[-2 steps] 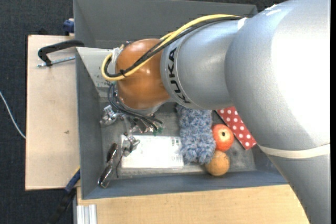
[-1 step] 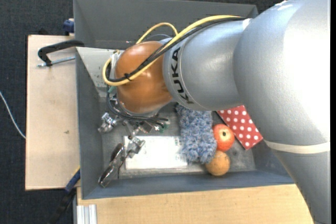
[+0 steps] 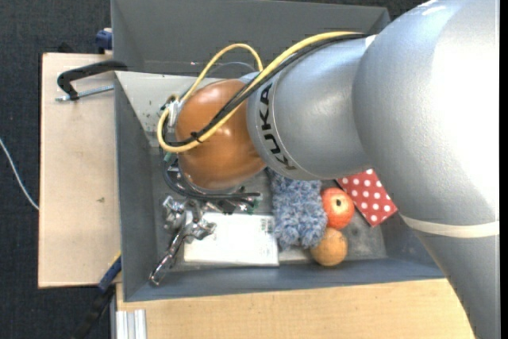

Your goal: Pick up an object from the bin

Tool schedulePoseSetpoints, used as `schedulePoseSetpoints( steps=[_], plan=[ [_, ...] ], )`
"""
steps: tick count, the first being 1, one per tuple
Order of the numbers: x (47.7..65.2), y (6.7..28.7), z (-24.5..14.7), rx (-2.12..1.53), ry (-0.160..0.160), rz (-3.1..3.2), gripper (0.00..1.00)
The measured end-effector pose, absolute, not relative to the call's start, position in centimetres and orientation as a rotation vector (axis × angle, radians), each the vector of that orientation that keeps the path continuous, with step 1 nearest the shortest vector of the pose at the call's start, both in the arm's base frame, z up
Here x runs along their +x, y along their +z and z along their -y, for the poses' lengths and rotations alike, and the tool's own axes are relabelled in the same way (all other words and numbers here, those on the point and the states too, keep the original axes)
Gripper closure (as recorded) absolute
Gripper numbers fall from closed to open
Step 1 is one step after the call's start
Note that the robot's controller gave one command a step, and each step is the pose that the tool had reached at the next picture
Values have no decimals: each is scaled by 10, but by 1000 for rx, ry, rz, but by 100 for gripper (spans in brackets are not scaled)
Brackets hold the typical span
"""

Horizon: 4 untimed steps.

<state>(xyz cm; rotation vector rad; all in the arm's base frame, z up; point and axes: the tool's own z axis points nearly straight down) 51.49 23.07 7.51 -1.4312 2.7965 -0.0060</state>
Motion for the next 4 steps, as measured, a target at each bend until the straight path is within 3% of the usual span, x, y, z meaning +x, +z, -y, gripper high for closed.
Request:
schedulePoseSetpoints(
  steps=[2,3,4],
  plan=[
    [516,75,-228,-1413,4,-2803,100],
    [515,250,-220,-1407,1,-2794,100],
    [514,247,-220,-1410,2,-2801,100]
  ],
)
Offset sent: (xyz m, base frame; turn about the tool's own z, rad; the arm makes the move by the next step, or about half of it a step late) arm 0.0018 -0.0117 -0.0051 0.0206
